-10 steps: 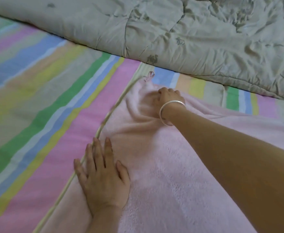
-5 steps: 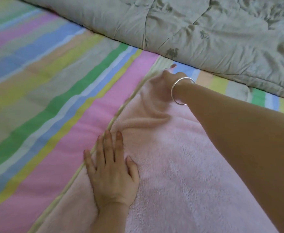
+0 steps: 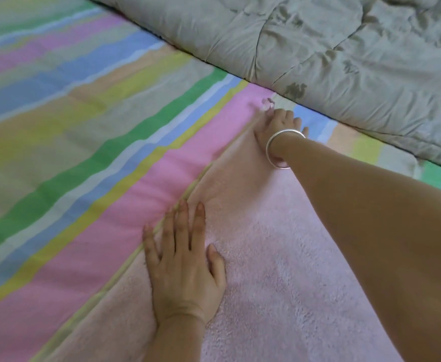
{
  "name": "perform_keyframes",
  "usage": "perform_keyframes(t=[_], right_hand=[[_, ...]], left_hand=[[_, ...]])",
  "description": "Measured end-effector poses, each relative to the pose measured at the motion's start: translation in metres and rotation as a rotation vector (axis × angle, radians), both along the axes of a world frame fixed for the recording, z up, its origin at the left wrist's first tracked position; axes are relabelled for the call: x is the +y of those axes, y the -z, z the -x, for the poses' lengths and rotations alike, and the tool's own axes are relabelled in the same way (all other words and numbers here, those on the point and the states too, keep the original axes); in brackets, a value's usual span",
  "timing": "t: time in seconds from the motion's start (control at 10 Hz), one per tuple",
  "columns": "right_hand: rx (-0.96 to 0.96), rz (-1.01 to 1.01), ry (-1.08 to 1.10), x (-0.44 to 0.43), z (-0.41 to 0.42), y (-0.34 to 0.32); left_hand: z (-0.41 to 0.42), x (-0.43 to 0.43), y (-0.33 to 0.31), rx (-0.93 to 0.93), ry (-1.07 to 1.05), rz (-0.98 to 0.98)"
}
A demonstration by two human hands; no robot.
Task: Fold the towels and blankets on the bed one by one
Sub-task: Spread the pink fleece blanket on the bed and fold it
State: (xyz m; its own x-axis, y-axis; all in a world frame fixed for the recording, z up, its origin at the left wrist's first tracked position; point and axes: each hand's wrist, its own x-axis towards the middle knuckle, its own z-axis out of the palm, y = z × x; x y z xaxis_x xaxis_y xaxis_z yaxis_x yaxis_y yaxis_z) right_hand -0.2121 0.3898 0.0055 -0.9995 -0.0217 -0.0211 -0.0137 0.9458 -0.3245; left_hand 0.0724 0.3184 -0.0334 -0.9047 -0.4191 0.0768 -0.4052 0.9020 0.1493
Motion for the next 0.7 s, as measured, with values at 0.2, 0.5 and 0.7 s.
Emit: perform_keyframes(t=[0.2,0.5,0.7], right_hand=[[0.166,-0.158,0.126,0.009,-0.034,-0.010],[-0.202,-0.176,-0.026,0.025,-0.061,0.012],[0.078,-0.250,0.068,0.095,-0.043,0.009]], left_hand=[[0.000,0.001,0.004,0.041,0.003,0.005],[0.000,0.002,0.006,0.072,-0.010,0.033],[0.001,0.002,0.009,0.100,-0.021,0.051]])
